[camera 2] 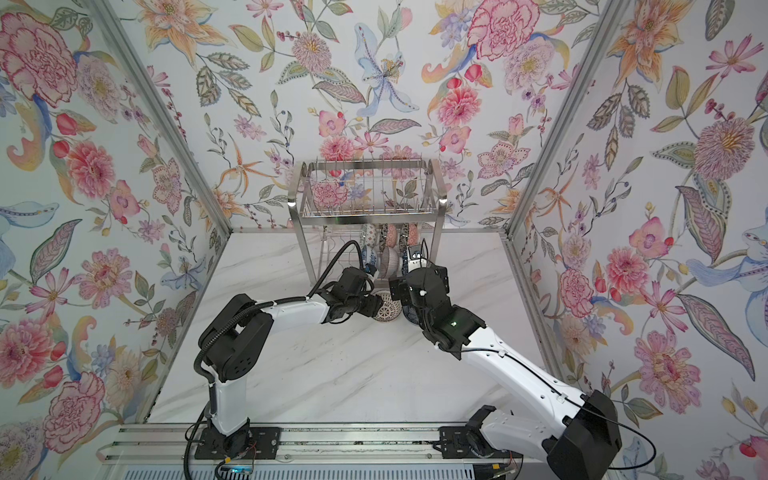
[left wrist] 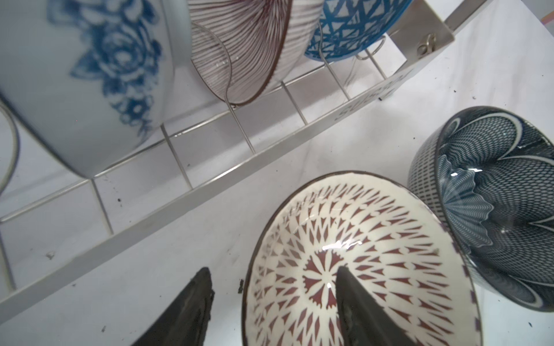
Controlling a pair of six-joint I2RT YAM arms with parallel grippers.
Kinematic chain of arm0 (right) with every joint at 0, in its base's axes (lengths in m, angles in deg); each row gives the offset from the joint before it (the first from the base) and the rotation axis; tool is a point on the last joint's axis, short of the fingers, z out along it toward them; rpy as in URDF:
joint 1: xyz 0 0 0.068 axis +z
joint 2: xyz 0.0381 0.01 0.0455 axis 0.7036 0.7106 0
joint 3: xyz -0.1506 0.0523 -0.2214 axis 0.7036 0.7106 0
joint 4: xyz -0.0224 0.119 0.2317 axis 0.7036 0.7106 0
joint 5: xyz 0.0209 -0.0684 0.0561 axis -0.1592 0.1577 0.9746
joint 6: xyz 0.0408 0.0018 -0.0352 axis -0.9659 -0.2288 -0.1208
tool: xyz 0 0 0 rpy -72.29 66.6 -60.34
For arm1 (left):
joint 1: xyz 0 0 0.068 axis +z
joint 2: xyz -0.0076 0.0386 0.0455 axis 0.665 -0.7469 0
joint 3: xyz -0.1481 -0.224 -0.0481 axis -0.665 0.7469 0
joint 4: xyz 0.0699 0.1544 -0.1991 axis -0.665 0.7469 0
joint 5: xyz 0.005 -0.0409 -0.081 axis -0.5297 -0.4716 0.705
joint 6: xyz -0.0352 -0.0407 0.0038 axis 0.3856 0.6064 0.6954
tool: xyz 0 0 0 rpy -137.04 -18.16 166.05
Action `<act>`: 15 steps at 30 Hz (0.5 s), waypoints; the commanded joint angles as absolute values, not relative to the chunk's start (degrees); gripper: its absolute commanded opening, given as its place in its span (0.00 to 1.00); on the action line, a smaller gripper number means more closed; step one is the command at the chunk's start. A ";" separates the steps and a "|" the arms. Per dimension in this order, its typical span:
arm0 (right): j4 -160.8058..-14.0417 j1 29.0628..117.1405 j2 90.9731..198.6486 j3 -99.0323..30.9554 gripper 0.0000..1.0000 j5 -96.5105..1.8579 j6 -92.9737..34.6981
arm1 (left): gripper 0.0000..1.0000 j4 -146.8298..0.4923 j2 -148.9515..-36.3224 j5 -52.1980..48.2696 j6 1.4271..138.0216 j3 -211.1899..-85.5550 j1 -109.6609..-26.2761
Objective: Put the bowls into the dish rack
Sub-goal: 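Lower left gripper onto brown-and-white bowl rim and close it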
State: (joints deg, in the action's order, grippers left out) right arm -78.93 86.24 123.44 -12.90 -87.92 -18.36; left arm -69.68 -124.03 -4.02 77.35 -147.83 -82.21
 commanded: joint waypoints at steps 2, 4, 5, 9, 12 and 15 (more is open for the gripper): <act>-79.98 85.98 122.49 -11.98 0.99 -88.23 -19.12 | 0.58 -67.06 -125.46 -4.22 76.02 -149.59 -80.93; -80.07 85.94 122.42 -11.89 0.99 -88.32 -19.17 | 0.52 -66.45 -125.77 -4.61 75.69 -149.90 -80.70; -80.02 85.93 122.40 -11.91 0.99 -88.27 -19.17 | 0.48 -66.28 -125.88 -4.66 75.64 -150.06 -80.58; -80.02 85.92 122.21 -11.76 0.99 -88.46 -19.17 | 0.38 -65.68 -126.26 -5.12 75.34 -150.38 -80.18; -80.01 85.86 121.84 -11.56 0.99 -88.82 -19.17 | 0.28 -66.43 -125.97 -4.83 75.79 -149.69 -79.61; -80.03 85.85 121.35 -11.34 0.99 -89.02 -19.12 | 0.17 -66.10 -125.56 -4.89 75.56 -149.53 -79.23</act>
State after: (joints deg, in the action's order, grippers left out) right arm -79.09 86.19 122.81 -12.34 -88.01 -18.38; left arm -67.65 -124.95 -4.11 76.08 -148.90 -80.33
